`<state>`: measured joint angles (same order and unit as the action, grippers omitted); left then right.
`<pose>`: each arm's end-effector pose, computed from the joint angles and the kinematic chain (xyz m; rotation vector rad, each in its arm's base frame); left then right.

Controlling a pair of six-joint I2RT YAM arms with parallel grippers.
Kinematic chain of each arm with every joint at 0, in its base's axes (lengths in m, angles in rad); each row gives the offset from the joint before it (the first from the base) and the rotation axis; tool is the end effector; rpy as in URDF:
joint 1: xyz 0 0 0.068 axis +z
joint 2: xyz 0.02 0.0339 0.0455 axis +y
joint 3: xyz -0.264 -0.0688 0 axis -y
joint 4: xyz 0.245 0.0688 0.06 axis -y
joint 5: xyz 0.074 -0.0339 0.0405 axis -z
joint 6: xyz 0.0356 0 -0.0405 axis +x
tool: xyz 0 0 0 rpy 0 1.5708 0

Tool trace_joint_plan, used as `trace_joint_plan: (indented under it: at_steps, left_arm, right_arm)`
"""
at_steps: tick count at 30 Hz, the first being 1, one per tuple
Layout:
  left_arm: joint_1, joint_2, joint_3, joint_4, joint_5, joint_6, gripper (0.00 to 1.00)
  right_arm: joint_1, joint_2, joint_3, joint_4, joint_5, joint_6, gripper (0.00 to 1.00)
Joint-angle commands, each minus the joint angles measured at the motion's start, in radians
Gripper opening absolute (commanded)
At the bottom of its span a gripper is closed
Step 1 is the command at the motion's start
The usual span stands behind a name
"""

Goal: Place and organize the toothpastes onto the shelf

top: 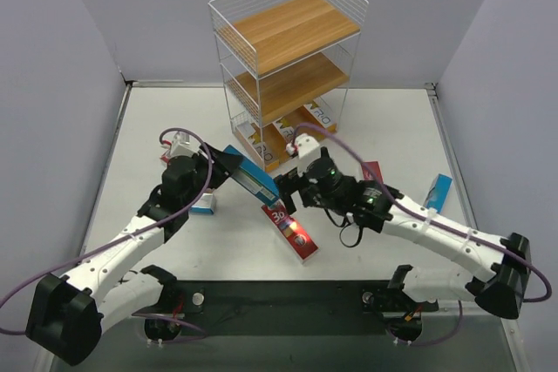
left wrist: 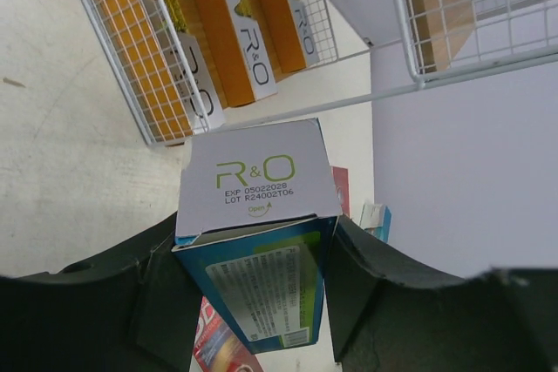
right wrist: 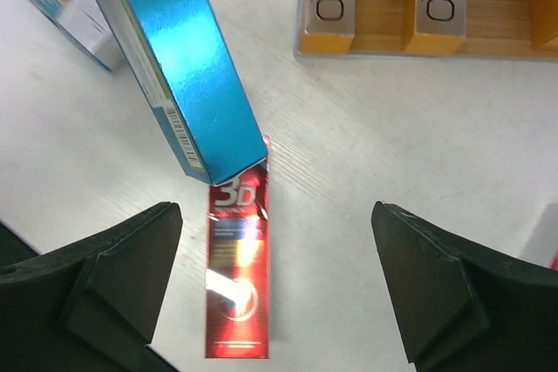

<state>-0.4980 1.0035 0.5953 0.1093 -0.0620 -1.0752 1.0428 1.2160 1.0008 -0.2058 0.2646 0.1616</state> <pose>0.2044 -0.1086 0.2617 -0.6131 1.9043 -1.0015 0.1488 0.2366 0.3231 -0.6990 1.8881 0.5162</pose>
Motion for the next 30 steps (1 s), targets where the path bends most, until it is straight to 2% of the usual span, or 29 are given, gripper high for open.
trace_joint_plan:
  at_steps: [1,5,8,12,13,17,30]
  left_arm:
    - [0.058,-0.066,-0.052,0.331,0.126,0.053,0.19]
    - [0.070,-0.075,-0.068,0.510,0.194,0.092,0.19]
    - [0.070,-0.069,-0.066,0.633,0.235,0.100,0.19]
    - [0.070,-0.036,-0.036,0.765,0.298,0.086,0.20]
    - [0.070,-0.017,-0.028,0.791,0.321,0.069,0.20]
    - [0.070,0.018,-0.002,0.938,0.360,0.021,0.20]
    - [0.064,0.073,0.069,1.058,0.398,-0.042,0.20]
  right_arm:
    - [-0.198,-0.102,-0.022,0.077,-0.516,0.114,0.97]
    - [-0.367,-0.142,-0.073,0.195,-0.790,0.251,0.99]
    - [-0.475,-0.151,-0.149,0.392,-0.992,0.424,0.99]
    - [-0.556,-0.135,-0.252,0.761,-1.123,0.660,1.00]
    - [-0.566,-0.122,-0.281,0.819,-1.137,0.738,1.00]
    - [-0.599,-0.093,-0.327,1.015,-1.174,0.874,1.00]
    - [-0.607,0.091,-0.314,1.546,-1.251,1.167,0.99]
